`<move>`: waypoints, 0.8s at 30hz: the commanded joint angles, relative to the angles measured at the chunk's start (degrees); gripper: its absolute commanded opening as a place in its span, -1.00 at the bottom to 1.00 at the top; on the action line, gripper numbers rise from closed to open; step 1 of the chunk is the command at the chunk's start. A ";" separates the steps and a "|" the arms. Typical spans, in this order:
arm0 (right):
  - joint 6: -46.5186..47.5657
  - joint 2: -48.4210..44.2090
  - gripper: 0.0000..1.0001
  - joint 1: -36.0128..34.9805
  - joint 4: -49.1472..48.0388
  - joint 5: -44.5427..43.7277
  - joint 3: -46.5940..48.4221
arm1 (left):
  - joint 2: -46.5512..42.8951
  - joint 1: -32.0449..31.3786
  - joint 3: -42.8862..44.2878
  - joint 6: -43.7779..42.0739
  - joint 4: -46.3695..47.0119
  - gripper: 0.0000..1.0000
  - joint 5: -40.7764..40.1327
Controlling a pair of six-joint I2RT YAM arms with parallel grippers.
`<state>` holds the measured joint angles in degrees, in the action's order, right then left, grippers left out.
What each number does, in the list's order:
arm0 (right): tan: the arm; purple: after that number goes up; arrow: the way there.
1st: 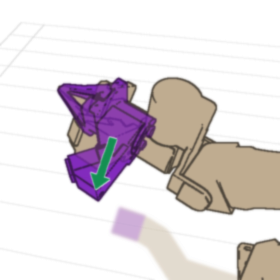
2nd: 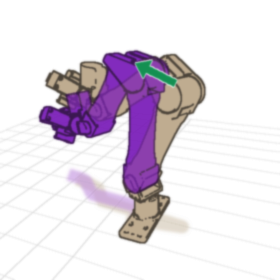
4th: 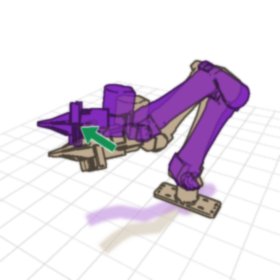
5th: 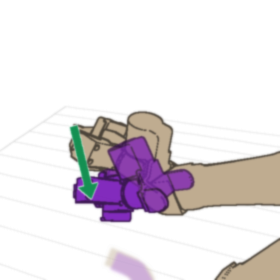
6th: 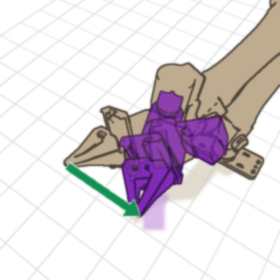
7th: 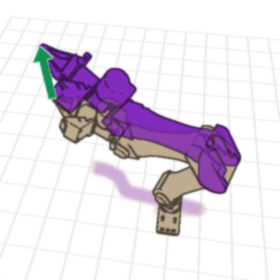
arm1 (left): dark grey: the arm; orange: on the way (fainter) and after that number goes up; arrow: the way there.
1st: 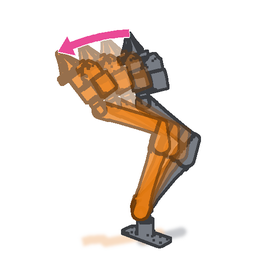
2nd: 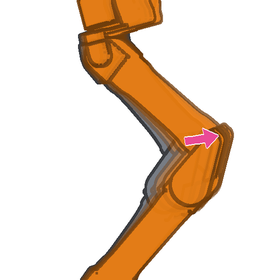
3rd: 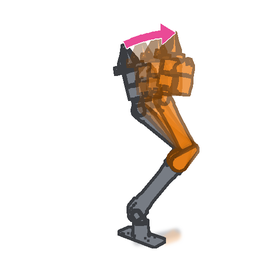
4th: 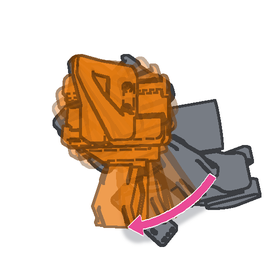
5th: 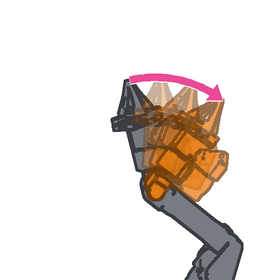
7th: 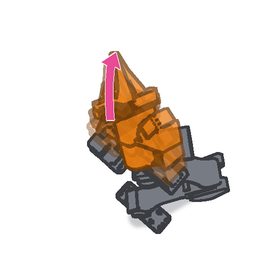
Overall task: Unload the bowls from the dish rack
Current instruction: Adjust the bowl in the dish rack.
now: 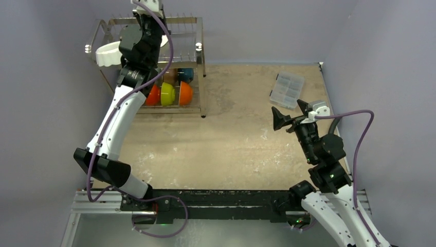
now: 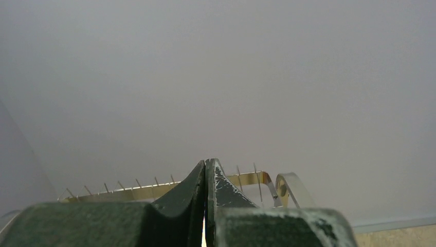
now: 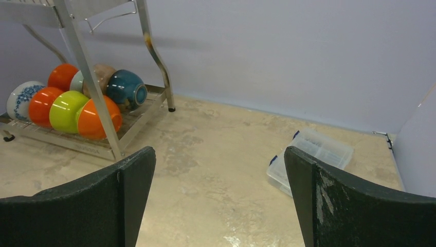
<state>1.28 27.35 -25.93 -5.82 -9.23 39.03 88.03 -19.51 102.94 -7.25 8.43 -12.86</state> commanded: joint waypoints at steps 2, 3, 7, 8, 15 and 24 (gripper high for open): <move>0.19 -0.38 0.98 -0.31 -1.11 1.25 2.00 | 1.56 0.31 5.56 -1.92 -7.50 -0.97 -4.42; 0.15 -0.30 0.98 -0.28 -1.24 1.30 1.90 | 1.86 0.29 5.99 -2.50 -8.16 -0.87 -4.85; -0.04 -0.24 0.98 -0.26 -1.55 1.41 1.58 | 3.43 0.37 8.60 -4.84 -14.67 -0.50 -6.34; -0.06 -0.19 0.98 -0.27 -1.65 1.49 1.50 | 3.91 0.35 9.21 -5.18 -16.22 -0.44 -6.50; -0.14 -0.19 0.98 -0.33 -1.75 1.46 1.22 | 8.24 0.30 12.42 -3.55 -22.48 -0.08 -7.33; -0.07 -0.53 0.98 -0.34 -1.68 1.01 0.80 | 13.55 0.35 15.61 -0.12 -25.02 -0.16 -8.87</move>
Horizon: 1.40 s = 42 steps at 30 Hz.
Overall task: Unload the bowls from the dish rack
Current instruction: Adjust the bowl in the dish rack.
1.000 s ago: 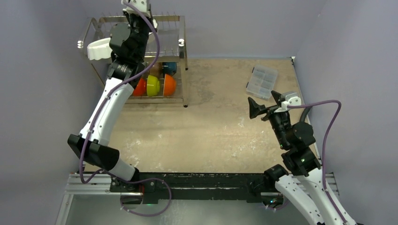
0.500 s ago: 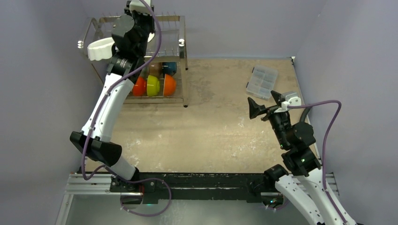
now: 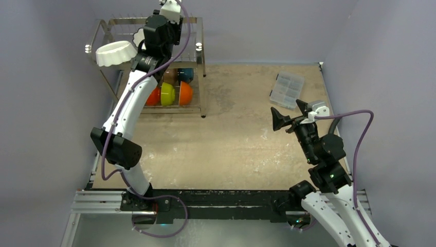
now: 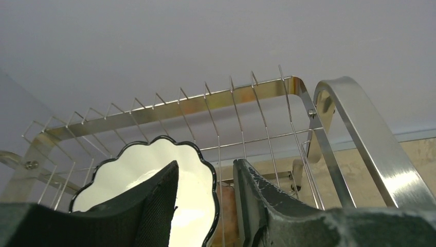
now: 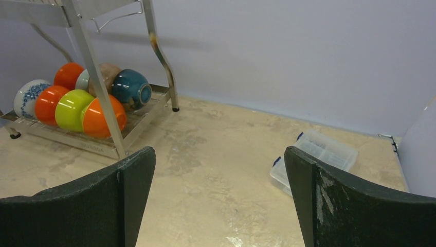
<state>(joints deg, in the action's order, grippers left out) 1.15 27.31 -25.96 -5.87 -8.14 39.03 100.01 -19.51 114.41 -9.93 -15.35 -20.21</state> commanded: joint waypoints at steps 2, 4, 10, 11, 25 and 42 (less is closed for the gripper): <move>0.04 -0.59 0.98 -0.26 -1.53 -0.33 0.79 | 2.79 0.34 5.06 3.30 -1.87 -0.21 -2.70; 0.17 -0.74 0.97 -0.25 -1.65 -0.66 0.58 | 4.14 0.35 6.65 3.83 -3.13 -0.22 -4.13; 0.16 -0.78 0.98 -0.31 -1.93 -0.74 0.25 | 6.06 0.39 8.28 4.57 -5.44 -0.26 -7.35; 0.11 -0.77 0.98 -0.24 -1.96 -0.74 0.19 | 6.23 0.35 8.21 4.65 -5.58 -0.27 -7.75; 0.25 -1.25 0.98 -0.27 -2.30 -0.95 -0.26 | 8.80 0.43 8.50 4.80 -7.65 -0.54 -9.63; 0.26 -1.91 0.98 -0.31 -2.61 -1.44 -0.78 | 7.77 0.70 11.27 4.59 -8.65 -1.00 -3.63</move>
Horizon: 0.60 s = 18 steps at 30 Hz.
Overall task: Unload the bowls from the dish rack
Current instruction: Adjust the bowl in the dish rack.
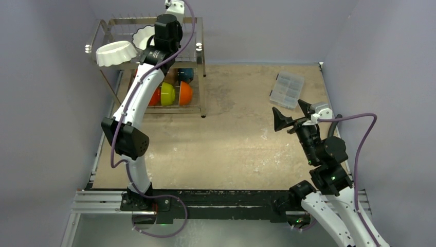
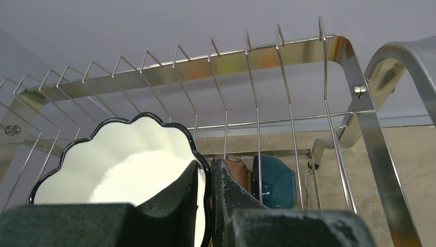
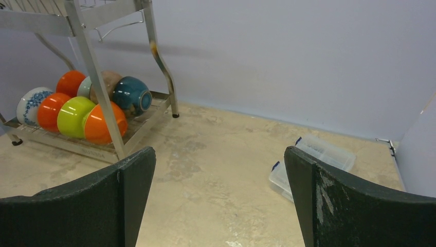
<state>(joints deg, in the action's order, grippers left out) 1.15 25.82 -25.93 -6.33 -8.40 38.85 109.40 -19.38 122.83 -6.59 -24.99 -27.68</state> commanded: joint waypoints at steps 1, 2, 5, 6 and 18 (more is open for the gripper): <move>0.26 -0.42 0.98 -0.27 -2.20 -1.18 -0.57 | -2.22 0.59 2.92 1.26 1.37 -1.00 4.87; 0.26 -0.35 0.98 -0.26 -2.20 -1.18 -0.56 | -2.72 0.57 3.06 1.30 1.73 -1.00 5.91; 0.26 -0.37 0.98 -0.27 -2.20 -1.09 -0.69 | -4.35 0.57 3.21 1.52 3.24 -1.00 9.28; 0.26 -0.46 0.98 -0.28 -2.20 -1.11 -0.70 | -4.66 0.57 3.21 1.78 3.69 -1.00 10.31; 0.19 -0.99 0.98 -0.27 -2.27 -1.22 -0.83 | -10.40 0.81 -0.30 6.11 12.04 -1.00 17.25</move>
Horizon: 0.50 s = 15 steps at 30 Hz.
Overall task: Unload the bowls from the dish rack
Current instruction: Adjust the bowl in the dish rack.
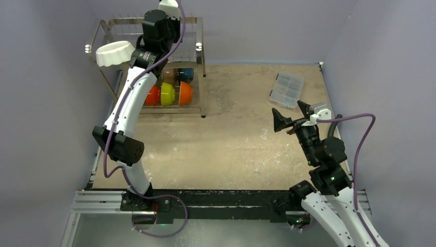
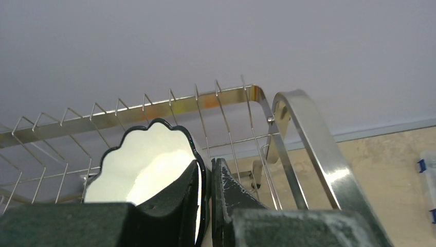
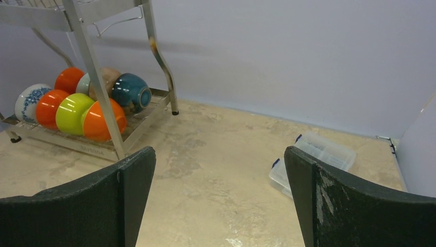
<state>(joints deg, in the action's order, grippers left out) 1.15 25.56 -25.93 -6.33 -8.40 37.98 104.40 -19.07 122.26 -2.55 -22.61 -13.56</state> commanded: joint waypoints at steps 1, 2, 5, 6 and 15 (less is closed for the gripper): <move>0.17 -0.76 0.98 -0.26 -2.26 -1.18 0.01 | -5.62 0.64 0.33 2.11 10.02 -1.00 3.40; 0.09 -0.77 0.98 -0.28 -2.24 -1.12 0.00 | -5.73 0.86 0.42 2.20 10.38 -1.00 3.88; 0.13 -0.86 0.98 -0.26 -2.20 -1.12 0.00 | -6.02 2.10 0.78 6.14 11.30 -1.00 6.43; 0.15 -0.94 0.98 -0.26 -2.24 -1.17 -0.08 | -6.09 2.61 0.79 7.58 11.50 -1.00 7.62; 0.13 -1.22 0.98 -0.32 -2.44 -1.15 -0.16 | -5.78 4.36 1.36 11.15 7.22 -1.00 14.36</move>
<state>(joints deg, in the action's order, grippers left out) 1.15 25.02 -25.93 -6.35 -8.40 37.91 101.56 -15.49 121.97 6.44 -18.52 -3.70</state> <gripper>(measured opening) 0.987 0.097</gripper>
